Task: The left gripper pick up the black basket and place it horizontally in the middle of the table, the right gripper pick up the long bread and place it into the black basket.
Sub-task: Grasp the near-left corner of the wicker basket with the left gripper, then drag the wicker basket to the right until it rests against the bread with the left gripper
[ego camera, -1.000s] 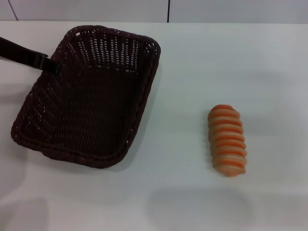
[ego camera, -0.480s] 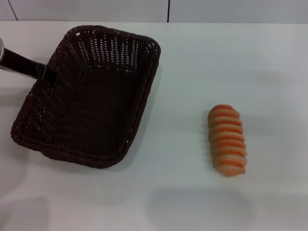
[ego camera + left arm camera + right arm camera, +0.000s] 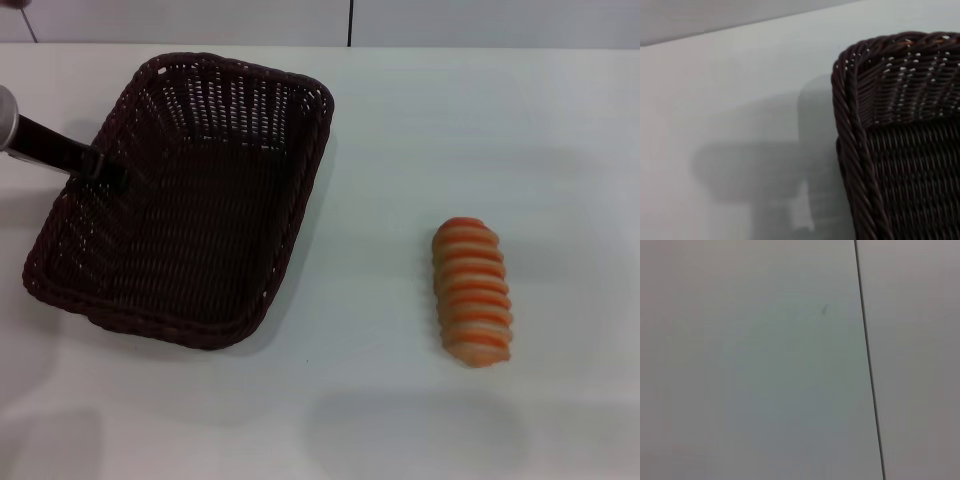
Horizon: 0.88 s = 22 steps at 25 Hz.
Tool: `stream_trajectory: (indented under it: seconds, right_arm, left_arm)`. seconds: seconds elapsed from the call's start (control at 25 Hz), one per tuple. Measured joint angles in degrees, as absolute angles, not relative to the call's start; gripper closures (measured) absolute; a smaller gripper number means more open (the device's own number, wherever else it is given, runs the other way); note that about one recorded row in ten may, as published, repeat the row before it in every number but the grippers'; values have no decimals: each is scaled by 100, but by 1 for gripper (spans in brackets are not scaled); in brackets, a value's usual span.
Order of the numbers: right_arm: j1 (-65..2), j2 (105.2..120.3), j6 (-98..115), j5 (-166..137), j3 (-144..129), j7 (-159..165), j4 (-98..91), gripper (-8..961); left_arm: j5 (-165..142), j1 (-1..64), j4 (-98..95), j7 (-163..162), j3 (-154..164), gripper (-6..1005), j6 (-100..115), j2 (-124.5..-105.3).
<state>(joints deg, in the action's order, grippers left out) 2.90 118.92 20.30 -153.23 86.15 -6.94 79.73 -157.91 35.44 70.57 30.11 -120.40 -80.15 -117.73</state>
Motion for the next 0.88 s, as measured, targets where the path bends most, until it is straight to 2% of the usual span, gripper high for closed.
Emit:
stream_trajectory:
  seconds: [0.24,0.64,0.88]
  right_arm:
    - [290,11892,2029,-15323,8613,-694,7974,341]
    - [297,11891,2030,-15319,8613,-694,7972,341]
    - [300,11892,2030,-15304,8613,-694,7973,342]
  left_arm:
    - [-15795,3544,7077,3088,-12014,662,-8015,-11777]
    - [-15812,3575,7165,3165,-12018,784,-7984,-11774]
    - [-15760,3632,7436,3415,-12096,793,-7972,-11725]
